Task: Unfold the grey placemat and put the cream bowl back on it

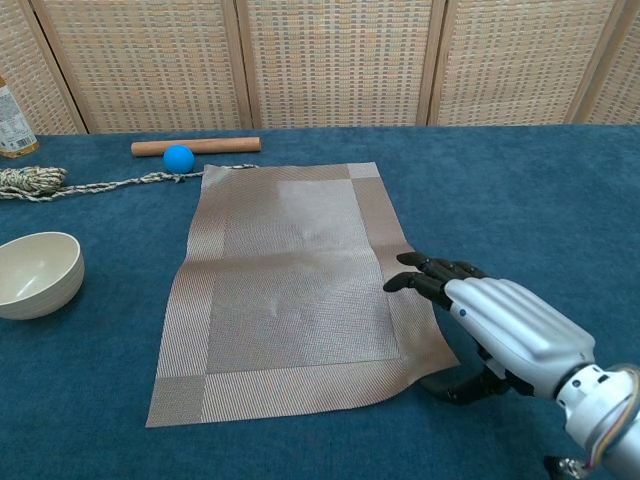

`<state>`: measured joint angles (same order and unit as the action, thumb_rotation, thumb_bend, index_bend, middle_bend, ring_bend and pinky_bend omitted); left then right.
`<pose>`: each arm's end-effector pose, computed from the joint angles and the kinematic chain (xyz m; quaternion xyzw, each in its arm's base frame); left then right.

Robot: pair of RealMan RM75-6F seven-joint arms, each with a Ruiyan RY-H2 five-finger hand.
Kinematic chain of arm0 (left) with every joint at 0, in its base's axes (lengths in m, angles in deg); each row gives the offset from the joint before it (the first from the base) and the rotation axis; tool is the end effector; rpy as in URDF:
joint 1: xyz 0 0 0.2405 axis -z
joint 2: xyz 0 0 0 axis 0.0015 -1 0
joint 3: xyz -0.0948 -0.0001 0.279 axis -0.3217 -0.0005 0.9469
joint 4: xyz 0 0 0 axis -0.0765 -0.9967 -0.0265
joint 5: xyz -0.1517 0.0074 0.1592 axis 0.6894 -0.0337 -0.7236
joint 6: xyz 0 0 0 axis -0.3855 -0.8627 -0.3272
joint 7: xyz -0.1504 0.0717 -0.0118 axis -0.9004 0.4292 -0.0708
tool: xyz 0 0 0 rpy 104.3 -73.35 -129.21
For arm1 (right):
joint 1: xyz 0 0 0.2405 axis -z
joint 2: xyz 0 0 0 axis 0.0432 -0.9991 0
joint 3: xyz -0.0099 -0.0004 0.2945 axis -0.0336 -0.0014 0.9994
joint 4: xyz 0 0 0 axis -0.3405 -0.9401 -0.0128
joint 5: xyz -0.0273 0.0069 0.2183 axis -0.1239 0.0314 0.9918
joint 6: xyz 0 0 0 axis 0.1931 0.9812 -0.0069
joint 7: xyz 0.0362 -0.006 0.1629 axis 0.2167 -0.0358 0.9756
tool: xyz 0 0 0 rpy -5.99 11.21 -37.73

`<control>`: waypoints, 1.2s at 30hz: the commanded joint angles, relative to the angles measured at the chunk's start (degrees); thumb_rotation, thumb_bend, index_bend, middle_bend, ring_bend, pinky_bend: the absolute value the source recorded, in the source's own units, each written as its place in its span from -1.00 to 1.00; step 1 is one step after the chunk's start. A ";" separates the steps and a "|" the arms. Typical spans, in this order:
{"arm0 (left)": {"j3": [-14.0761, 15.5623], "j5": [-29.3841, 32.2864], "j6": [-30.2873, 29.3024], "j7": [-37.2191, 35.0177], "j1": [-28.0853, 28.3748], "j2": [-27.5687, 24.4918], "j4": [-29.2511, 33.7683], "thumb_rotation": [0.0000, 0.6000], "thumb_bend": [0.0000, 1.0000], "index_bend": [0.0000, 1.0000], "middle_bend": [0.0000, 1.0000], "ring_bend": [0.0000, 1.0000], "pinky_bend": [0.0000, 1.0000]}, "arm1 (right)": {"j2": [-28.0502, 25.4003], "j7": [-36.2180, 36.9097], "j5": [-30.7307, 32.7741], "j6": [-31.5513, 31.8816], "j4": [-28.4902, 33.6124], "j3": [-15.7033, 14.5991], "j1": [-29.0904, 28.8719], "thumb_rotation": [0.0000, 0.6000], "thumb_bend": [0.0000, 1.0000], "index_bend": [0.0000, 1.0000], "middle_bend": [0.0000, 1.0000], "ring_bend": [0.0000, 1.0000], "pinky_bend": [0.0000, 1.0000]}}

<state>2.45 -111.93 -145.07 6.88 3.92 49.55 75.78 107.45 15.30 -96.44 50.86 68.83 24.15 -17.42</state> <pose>-0.3122 0.1964 0.1443 -0.5651 -0.3853 -0.4186 0.5975 -0.1959 -0.2470 -0.1273 0.6801 -0.4342 0.4576 0.3736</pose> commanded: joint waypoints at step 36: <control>-0.58 -0.48 0.79 -0.95 -0.42 0.30 -0.29 1.00 -0.67 -0.92 -1.00 -1.00 -1.00 | 1.24 6.40 -2.56 4.72 -2.58 -0.13 0.24 1.00 0.17 0.24 -0.61 -1.00 -0.70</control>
<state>1.87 -112.41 -144.28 5.92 3.51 49.85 75.49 108.73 21.70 -98.95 55.54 66.21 24.03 -17.18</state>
